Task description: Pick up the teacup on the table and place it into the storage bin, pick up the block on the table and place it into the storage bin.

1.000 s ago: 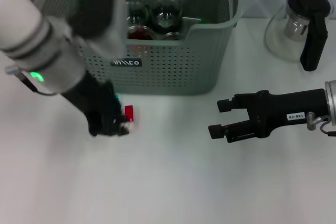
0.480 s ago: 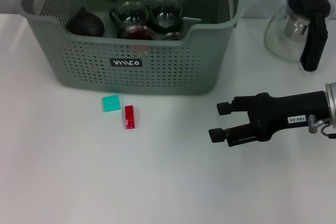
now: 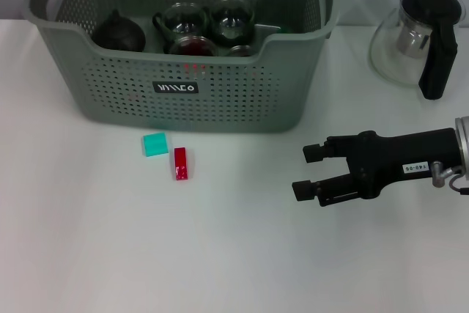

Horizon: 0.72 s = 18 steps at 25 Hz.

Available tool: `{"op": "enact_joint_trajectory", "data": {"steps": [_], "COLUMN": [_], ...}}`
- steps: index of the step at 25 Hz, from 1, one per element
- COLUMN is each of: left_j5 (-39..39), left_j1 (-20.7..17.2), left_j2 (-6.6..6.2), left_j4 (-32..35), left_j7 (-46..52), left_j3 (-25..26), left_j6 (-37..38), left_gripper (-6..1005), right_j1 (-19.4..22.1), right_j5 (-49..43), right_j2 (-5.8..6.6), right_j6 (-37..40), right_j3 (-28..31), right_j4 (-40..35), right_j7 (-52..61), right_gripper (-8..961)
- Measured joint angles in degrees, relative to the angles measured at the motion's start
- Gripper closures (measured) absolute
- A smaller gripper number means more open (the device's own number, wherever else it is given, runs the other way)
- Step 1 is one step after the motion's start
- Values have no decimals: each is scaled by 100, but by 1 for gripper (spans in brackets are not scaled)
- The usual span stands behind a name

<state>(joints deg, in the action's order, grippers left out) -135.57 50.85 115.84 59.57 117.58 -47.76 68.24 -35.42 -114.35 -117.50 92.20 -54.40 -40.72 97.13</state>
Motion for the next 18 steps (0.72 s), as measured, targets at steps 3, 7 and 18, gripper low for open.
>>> {"op": "enact_joint_trajectory", "data": {"steps": [3, 7, 18], "left_j5": [-158, -202, 344], "left_j1": [18, 34, -680], "left_j2": [46, 46, 175], "left_j4": [8, 32, 2199], "left_j7": [168, 215, -827], "left_j3": [-126, -168, -122], "left_j6": [-271, -360, 2407], "left_gripper": [651, 596, 189], "right_j1": [0, 11, 30], "right_j5": [0, 0, 23], "right_j2": [0, 0, 25], "right_j6": [18, 30, 34], "right_j3": [0, 0, 89], "right_j4": [2, 3, 3], "right_j7": [5, 16, -28], "right_gripper": [6, 6, 6]}}
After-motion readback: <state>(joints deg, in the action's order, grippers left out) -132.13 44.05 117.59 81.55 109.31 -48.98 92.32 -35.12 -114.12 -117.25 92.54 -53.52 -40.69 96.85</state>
